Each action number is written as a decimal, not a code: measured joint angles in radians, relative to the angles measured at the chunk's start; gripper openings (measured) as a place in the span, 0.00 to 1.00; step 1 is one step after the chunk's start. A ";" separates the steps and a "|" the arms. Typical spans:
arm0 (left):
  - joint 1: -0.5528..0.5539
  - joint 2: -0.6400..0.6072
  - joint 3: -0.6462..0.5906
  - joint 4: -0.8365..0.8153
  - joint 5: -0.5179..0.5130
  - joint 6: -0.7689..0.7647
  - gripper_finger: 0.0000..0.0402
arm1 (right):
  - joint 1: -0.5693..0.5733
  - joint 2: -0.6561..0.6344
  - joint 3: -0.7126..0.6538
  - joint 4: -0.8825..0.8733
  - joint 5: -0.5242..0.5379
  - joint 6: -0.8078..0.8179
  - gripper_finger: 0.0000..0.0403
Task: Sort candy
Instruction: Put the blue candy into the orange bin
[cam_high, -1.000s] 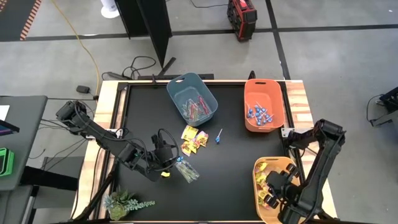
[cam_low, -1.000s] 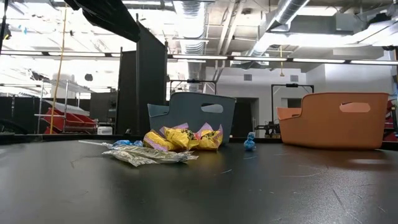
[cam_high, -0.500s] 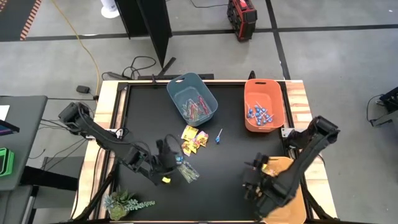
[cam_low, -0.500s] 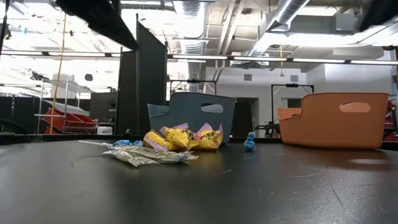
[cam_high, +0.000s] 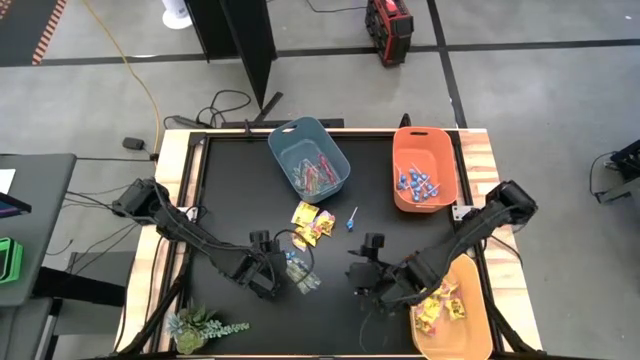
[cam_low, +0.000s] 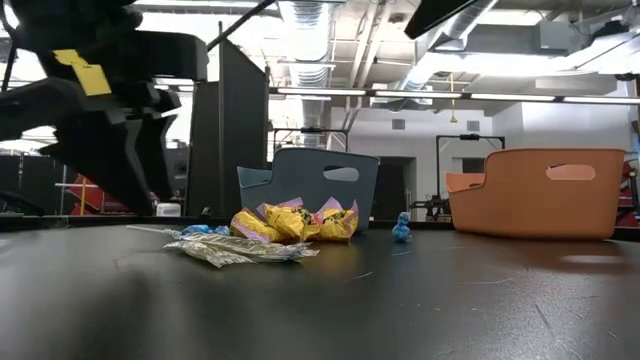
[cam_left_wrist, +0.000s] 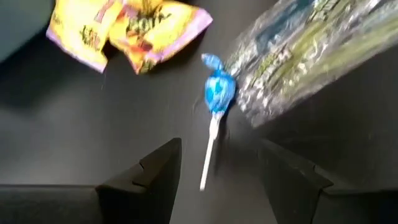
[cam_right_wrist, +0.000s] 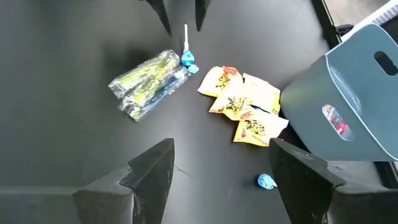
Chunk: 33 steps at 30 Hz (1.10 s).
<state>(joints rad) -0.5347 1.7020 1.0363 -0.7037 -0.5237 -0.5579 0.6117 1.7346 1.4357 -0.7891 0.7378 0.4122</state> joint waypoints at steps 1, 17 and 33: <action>-0.001 0.000 0.000 -0.010 0.001 -0.010 0.50 | -0.005 0.000 0.000 0.000 -0.001 -0.002 0.68; 0.035 0.000 0.000 -0.046 0.076 0.038 0.50 | 0.013 0.000 0.000 -0.015 -0.006 -0.006 0.68; 0.099 0.002 0.000 -0.047 0.153 0.109 0.50 | 0.016 0.000 0.000 -0.018 -0.006 -0.005 0.68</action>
<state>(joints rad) -0.4355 1.7042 1.0363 -0.7506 -0.3710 -0.4488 0.6277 1.7344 1.4357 -0.8072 0.7315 0.4073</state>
